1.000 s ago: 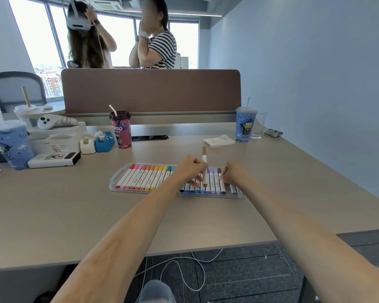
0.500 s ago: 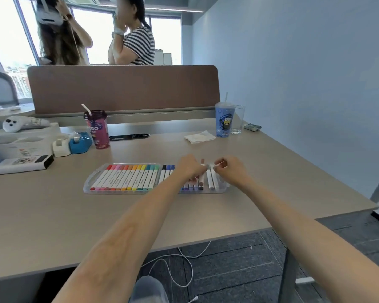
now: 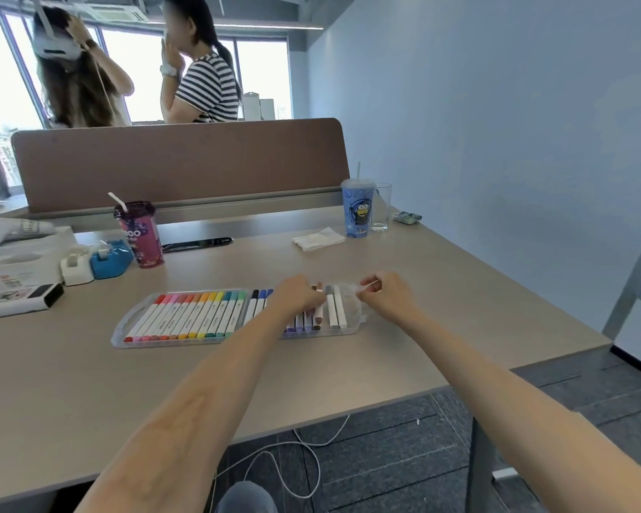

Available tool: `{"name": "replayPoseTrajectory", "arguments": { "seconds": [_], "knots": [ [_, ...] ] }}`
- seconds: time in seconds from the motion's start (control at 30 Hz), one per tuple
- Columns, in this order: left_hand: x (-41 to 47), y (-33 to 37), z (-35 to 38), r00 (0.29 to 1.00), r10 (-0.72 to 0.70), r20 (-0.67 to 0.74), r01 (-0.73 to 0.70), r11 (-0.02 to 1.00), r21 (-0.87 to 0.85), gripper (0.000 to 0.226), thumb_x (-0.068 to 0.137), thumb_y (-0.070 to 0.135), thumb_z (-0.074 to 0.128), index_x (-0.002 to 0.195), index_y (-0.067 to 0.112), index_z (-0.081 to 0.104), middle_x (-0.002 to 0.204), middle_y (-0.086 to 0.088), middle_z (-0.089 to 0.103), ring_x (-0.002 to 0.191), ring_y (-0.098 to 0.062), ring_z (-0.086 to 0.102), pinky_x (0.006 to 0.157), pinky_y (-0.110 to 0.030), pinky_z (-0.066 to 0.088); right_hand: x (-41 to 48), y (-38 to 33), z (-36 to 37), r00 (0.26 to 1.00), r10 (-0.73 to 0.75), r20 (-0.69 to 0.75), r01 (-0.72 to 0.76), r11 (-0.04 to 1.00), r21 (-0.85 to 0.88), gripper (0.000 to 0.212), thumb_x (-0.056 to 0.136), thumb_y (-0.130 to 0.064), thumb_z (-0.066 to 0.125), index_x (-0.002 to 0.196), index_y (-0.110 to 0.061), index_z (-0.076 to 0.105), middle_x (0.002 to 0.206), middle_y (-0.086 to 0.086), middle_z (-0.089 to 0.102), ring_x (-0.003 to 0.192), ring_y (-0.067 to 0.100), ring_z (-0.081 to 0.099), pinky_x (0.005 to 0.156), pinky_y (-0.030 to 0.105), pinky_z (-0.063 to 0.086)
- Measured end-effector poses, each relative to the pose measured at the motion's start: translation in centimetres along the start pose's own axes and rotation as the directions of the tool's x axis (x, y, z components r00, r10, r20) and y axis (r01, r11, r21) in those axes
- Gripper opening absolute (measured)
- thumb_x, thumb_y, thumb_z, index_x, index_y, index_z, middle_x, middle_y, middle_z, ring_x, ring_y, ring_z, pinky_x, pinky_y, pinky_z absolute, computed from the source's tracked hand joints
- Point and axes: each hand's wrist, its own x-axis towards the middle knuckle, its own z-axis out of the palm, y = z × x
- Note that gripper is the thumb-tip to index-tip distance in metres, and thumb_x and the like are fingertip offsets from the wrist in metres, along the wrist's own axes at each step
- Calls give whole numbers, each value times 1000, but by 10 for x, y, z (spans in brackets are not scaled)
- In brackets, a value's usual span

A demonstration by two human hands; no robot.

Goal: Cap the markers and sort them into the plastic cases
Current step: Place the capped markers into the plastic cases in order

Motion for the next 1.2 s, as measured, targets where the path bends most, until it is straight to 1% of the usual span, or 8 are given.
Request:
{"name": "replayPoseTrajectory", "arguments": {
  "seconds": [0.07, 0.2, 0.4, 0.57, 0.63, 0.8, 1.0, 1.2],
  "knots": [
    [0, 2, 1, 1000, -4, 1, 4, 1000, 5, 24, 86, 28, 57, 70, 11, 54, 76, -8, 60, 74, -25, 56, 66, -29, 43, 0, 1, -1, 1000, 5, -2, -5, 1000, 6, 21, 82, -18, 69, 102, -13, 67, 82, -3, 61, 81, 14, 58, 70, 23, 40],
    [1, 4, 5, 1000, 5, -4, -5, 997, 71, 25, 85, 30, 58, 92, 6, 64, 93, -11, 69, 93, -29, 66, 81, -37, 53, -3, 1, -2, 1000, 9, -8, -8, 1000, 15, 20, 83, -18, 68, 102, -13, 67, 81, -3, 60, 81, 14, 58, 71, 23, 39],
    [3, 3, 5, 999, 23, 33, -28, 990, 137, 29, 86, 32, 65, 96, 5, 65, 88, -8, 66, 88, -25, 64, 78, -33, 51, -6, -1, -2, 1000, 7, -6, -7, 1000, 18, 21, 84, -19, 66, 104, -13, 67, 86, -2, 61, 84, 14, 58, 73, 22, 40],
    [4, -2, 12, 997, 78, -7, -75, 976, 207, 31, 91, 37, 59, 104, 10, 59, 97, -6, 66, 93, -24, 62, 77, -33, 48, -7, 3, 7, 1000, 9, 23, -10, 999, 32, 24, 84, -19, 66, 106, -11, 66, 86, -3, 61, 83, 13, 58, 72, 23, 41],
    [2, -4, 13, 994, 101, -29, -91, 965, 245, 31, 94, 38, 55, 105, 9, 56, 97, -7, 63, 95, -25, 61, 76, -32, 46, -8, 5, 11, 1000, 8, 19, -8, 1000, 25, 24, 85, -20, 65, 107, -12, 66, 90, -2, 63, 85, 13, 59, 73, 23, 42],
    [8, -7, 10, 996, 87, -8, -80, 946, 314, 38, 94, 45, 53, 111, 11, 53, 110, -9, 64, 103, -27, 59, 88, -37, 50, -8, 8, 18, 999, 26, 42, -27, 999, 26, 32, 83, -16, 64, 115, -16, 62, 106, -2, 60, 96, 12, 56, 80, 25, 43],
    [17, -5, 9, 994, 104, 39, -111, 909, 402, 40, 96, 44, 50, 118, 10, 50, 118, -10, 61, 108, -28, 56, 89, -38, 45, -4, 9, 25, 998, 43, 53, -46, 997, 56, 36, 79, -5, 61, 113, -17, 64, 97, -4, 58, 93, 14, 56, 80, 24, 45],
    [15, 5, 11, 989, 136, 52, -145, 883, 447, 34, 99, 34, 46, 121, 9, 52, 123, -13, 58, 112, -29, 53, 90, -36, 42, -4, 10, 27, 998, 54, 43, -57, 996, 72, 31, 82, -7, 63, 112, -17, 65, 97, -2, 60, 91, 14, 57, 79, 26, 49]
  ]
}}
